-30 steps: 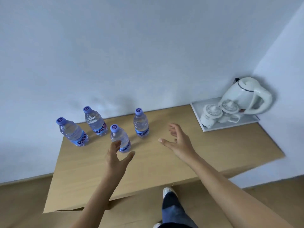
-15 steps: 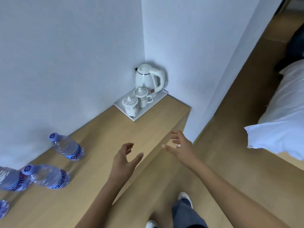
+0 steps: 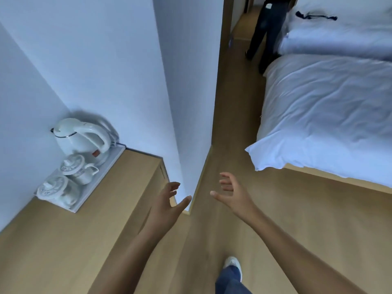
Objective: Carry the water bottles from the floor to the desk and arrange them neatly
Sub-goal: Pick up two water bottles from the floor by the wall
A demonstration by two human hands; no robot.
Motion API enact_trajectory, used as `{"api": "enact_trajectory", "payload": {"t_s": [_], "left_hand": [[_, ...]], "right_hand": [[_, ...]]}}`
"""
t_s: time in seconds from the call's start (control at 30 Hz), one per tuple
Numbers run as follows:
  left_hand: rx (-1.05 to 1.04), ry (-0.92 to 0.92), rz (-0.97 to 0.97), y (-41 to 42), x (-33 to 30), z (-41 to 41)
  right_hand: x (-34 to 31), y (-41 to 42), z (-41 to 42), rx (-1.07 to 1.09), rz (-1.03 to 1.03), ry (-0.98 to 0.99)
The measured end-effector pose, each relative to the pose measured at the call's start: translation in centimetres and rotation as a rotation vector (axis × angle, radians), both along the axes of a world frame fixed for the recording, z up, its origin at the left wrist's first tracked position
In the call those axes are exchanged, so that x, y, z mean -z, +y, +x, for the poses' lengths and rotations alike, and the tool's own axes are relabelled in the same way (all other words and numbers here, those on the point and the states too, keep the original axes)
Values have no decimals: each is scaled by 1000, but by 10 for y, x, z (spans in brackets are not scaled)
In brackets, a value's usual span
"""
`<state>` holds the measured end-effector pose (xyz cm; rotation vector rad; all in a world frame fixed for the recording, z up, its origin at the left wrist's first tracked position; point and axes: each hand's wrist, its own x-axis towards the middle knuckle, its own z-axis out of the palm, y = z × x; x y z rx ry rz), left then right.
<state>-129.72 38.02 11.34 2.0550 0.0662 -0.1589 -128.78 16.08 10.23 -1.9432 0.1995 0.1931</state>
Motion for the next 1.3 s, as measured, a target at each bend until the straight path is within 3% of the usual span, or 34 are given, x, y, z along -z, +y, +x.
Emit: {"api": "enact_trajectory", "payload": {"t_s": [0.33, 0.63, 1.3], "left_hand": [[97, 6, -24, -160, -8, 132], [215, 20, 32, -247, 0, 254], [265, 0, 23, -363, -4, 679]], "right_hand": [[-17, -164, 106, 90, -15, -25], [-7, -250, 205, 183, -7, -7], [-7, -360, 610, 214, -27, 65]]}}
